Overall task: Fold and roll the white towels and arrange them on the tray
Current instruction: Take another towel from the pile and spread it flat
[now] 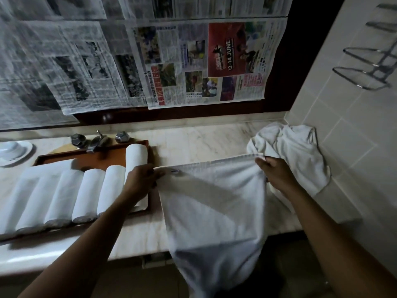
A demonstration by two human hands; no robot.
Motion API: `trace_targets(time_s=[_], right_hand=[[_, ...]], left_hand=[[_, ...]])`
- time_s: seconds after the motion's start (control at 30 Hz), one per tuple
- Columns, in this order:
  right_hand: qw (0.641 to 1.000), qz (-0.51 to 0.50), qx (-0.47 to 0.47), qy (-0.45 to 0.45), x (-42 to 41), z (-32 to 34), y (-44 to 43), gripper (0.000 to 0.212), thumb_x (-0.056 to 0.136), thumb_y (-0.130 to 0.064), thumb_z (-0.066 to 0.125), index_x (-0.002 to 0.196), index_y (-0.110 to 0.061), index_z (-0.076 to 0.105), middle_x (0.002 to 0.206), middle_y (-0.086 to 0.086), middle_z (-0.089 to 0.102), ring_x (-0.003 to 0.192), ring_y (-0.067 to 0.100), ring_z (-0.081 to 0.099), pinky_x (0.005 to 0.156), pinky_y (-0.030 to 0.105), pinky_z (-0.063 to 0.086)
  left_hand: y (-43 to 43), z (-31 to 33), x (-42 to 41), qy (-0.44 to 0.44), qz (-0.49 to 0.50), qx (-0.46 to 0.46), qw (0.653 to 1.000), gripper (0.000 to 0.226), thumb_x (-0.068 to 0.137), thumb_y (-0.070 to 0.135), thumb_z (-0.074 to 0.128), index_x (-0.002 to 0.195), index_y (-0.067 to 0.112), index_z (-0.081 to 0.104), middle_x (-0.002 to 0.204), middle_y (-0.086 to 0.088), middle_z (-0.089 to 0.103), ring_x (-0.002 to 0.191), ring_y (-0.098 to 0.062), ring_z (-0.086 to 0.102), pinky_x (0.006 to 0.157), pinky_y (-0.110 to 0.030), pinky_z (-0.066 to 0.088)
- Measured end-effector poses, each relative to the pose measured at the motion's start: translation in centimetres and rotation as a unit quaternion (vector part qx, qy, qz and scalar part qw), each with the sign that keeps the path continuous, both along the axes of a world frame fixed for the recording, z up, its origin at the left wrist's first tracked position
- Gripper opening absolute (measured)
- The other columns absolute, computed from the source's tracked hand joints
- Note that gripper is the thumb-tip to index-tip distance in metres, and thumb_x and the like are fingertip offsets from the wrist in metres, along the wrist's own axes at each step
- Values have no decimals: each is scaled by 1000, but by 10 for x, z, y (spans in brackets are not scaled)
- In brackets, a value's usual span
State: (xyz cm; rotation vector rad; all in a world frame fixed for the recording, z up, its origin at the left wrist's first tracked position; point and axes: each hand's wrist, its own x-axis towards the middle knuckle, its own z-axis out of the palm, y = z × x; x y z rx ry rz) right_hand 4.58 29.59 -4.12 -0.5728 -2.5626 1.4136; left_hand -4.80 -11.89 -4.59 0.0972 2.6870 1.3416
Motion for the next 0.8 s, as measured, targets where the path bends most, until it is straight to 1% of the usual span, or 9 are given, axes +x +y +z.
trace_targets(time_s=[0.1,0.17,0.23,0.3,0.43,0.57,0.67,0.73,0.8], right_hand=[[999,-9,32,7,-34,-2,9,60,81,-71,53,75,-12,66,66,2,65,72,22,66,71,45,55],[999,-8,38,13,-59,-2,14,57,88,-62,58,68,-8,59,63,8,59,64,19,58,68,42,50],[999,-7,42,11,-87,-4,23,51,95,-48,65,60,-14,51,55,1,51,60,16,51,65,39,44],[999,-2,46,10,-118,-9,32,50,97,-39,67,57,-18,47,51,-3,49,58,14,48,62,36,39],[998,6,60,17,-170,-24,44,53,96,-44,67,67,-3,49,59,17,45,56,15,41,57,36,31],[996,33,79,16,-233,-32,59,54,95,-43,69,61,-9,43,50,-1,36,50,13,37,53,33,28],[993,40,103,28,-281,-45,67,57,95,-41,70,59,-9,39,48,3,37,48,17,39,54,31,31],[992,33,116,31,-304,-50,66,58,95,-38,71,57,-13,35,47,2,32,48,13,35,52,27,29],[993,22,115,24,-328,-59,66,58,94,-36,73,56,-14,35,47,0,32,49,12,36,53,32,31]], left_hand=[[14,3,-33,15,12,-5,1000,19,92,25,76,77,14,70,60,-7,66,54,-21,60,57,-40,52],[23,4,-57,23,25,-16,999,19,91,27,77,78,14,71,62,-5,66,56,-22,63,60,-45,56],[31,2,-83,32,43,-19,998,25,88,33,79,75,13,71,61,-1,64,60,-23,65,61,-47,59],[43,3,-106,56,65,-36,996,34,87,38,79,68,13,67,57,2,61,57,-16,62,55,-38,53],[62,4,-149,84,96,-54,990,36,90,44,75,68,17,67,58,6,62,52,-3,57,44,-14,35],[76,-8,-202,79,138,-39,986,31,90,45,75,78,16,73,65,3,67,63,-15,64,52,-22,42],[85,-22,-245,80,146,-49,985,30,93,43,72,83,15,75,68,2,69,65,-15,64,55,-19,44],[87,-32,-266,82,152,-61,983,31,93,46,70,87,16,75,72,3,71,70,-17,68,63,-30,51],[89,-46,-289,73,162,-63,982,31,92,47,71,88,17,76,74,2,72,74,-21,69,66,-34,50]])
